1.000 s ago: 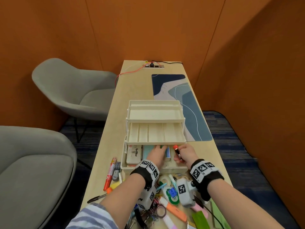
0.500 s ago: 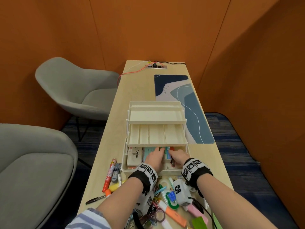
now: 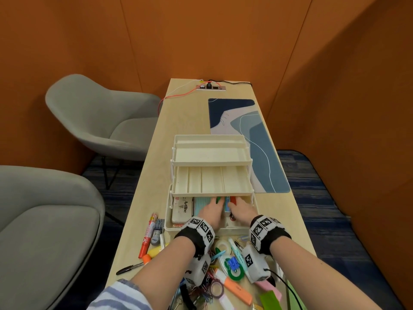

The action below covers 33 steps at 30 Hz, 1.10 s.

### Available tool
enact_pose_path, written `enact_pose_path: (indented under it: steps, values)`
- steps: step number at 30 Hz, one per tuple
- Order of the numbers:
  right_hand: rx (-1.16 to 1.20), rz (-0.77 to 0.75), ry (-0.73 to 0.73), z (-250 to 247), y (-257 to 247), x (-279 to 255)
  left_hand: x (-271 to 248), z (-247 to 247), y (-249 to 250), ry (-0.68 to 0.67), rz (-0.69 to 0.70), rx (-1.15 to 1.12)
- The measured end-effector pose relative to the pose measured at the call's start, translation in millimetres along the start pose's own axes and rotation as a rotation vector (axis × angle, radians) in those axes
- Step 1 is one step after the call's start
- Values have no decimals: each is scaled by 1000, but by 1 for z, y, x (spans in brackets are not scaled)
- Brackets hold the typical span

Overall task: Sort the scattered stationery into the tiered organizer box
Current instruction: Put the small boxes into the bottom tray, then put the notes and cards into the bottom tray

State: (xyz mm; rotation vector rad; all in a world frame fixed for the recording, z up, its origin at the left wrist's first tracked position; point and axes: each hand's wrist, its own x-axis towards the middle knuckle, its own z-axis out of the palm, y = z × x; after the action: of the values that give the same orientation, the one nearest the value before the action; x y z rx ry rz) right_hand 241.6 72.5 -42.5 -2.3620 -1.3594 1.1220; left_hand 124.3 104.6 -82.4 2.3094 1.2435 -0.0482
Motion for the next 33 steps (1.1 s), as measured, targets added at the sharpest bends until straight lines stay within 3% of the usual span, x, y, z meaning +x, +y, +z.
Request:
enact_pose_path:
  steps: [4,7,10,13,16,22,27,30,33]
  values:
    - [-102,-213,200,10,11,-19,-21,-6,4,21,52,-89]
    - [-127,-414,386,22,29,-56,-53,-16,2,229,119,-179]
    - [-106,-511,365,38,46,-99,-92,-17,-2,382,177,-233]
    - [-71,-545,269,61,64,-125,-126,-9,-12,367,233,-253]
    - [-10,-508,254,78,81,-137,-150,1,-27,297,195,-199]
    - [288,-230,341,85,113,-155,-183,15,-56,89,62,-162]
    - [400,-73,398,78,133,-153,-194,13,-70,49,-11,-186]
    - [338,-64,403,74,141,-152,-192,9,-66,21,36,-136]
    - [264,-95,346,70,138,-159,-188,9,-49,-57,197,-29]
